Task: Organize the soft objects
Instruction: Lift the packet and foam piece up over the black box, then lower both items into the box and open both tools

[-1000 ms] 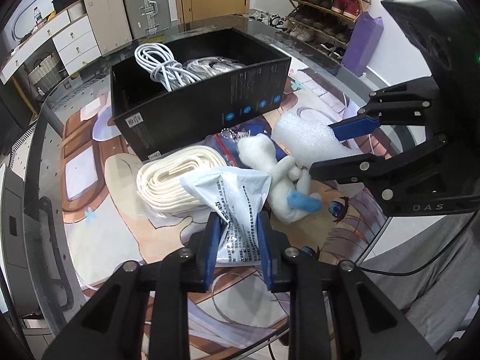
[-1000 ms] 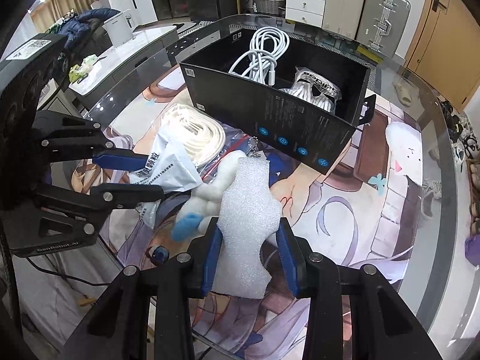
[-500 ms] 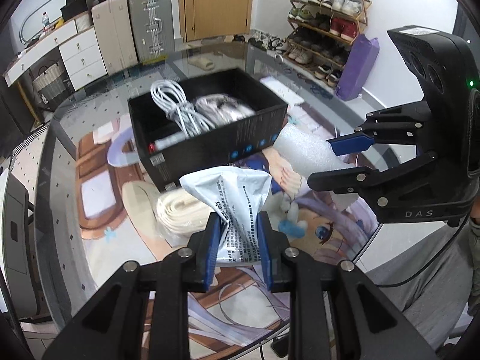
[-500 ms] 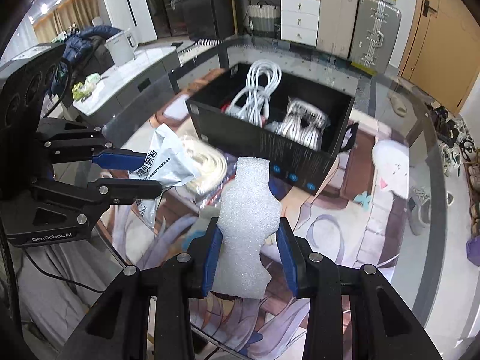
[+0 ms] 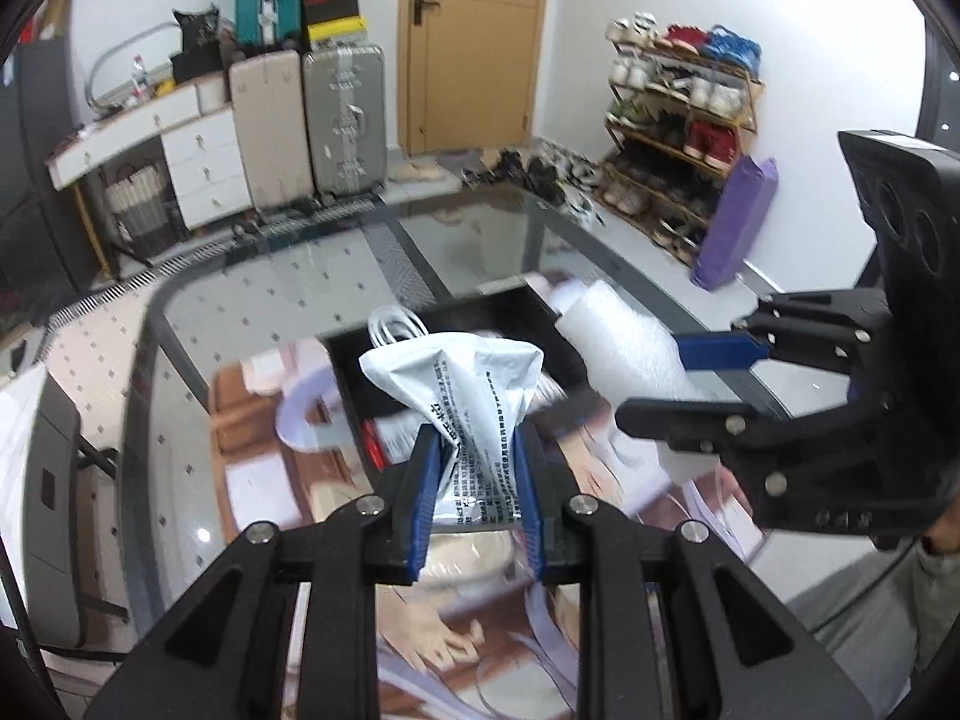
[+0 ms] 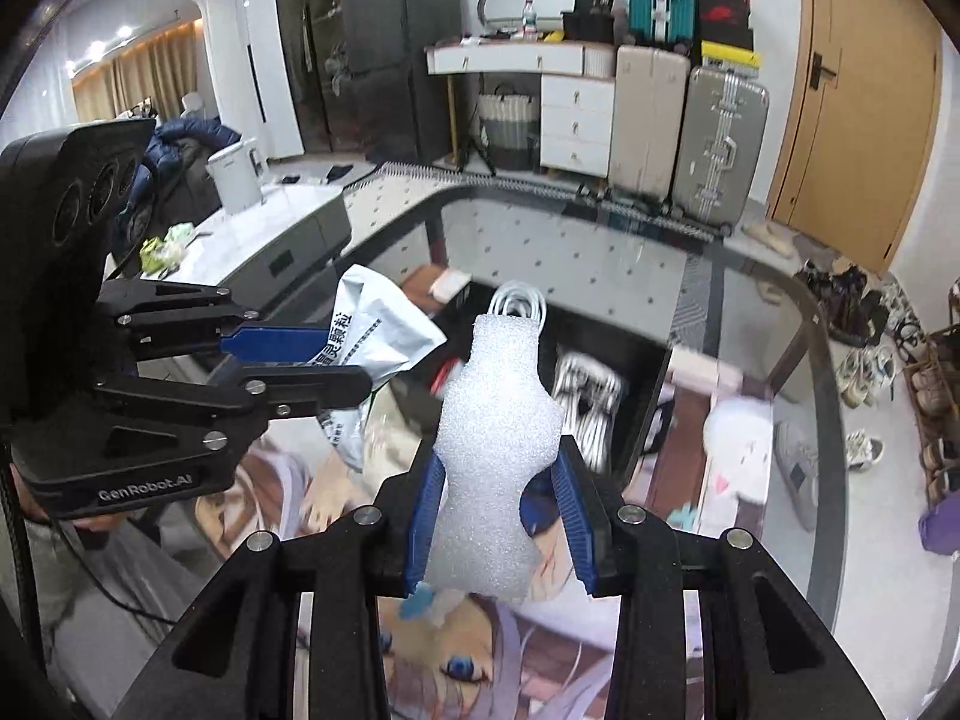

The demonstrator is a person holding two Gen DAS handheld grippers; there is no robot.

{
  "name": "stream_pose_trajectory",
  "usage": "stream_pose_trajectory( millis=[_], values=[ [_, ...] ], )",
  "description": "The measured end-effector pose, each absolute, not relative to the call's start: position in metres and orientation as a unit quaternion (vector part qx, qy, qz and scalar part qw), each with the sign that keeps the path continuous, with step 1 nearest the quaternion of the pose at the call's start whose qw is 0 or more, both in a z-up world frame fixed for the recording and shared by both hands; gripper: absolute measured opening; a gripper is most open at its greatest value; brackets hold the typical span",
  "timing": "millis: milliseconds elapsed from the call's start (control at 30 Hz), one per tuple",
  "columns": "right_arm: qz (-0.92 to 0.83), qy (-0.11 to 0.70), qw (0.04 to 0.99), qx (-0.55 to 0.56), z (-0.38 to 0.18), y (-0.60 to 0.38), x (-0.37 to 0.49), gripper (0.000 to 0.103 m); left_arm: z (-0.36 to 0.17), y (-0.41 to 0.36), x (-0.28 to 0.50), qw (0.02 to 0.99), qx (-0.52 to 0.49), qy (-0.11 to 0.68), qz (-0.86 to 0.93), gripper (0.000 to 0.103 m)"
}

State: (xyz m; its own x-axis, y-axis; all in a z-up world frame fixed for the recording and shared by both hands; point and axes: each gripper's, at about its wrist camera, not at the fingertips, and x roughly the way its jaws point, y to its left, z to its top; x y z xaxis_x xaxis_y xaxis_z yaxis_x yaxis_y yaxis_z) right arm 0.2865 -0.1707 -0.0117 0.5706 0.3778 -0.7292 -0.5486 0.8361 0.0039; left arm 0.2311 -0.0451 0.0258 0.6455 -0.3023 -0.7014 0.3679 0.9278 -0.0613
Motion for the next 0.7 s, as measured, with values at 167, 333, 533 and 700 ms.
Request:
stream_pose_trajectory(
  millis=[167, 333, 533, 700],
  values=[
    [0.249, 0.368, 0.89, -0.096, -0.006, -0.167, 0.309, 0.037, 0.026, -0.042, 0.253, 0.913, 0.029, 0.366, -0.175, 0.023],
    [0.234, 0.373, 0.895, -0.076, -0.01, -0.168, 0.337, 0.037, 0.018, -0.043, 0.277, 0.915, 0.023, 0.367, -0.164, 0.023],
    [0.21, 0.387, 0.895, -0.068, -0.035, -0.171, 0.374, 0.037, -0.002, -0.046, 0.302, 0.91, 0.014, 0.387, -0.15, 0.023],
    [0.207, 0.406, 0.887, -0.071, -0.06, -0.168, 0.389, 0.037, -0.028, -0.053, 0.312, 0.906, 0.024, 0.401, -0.13, 0.023]
  ],
)
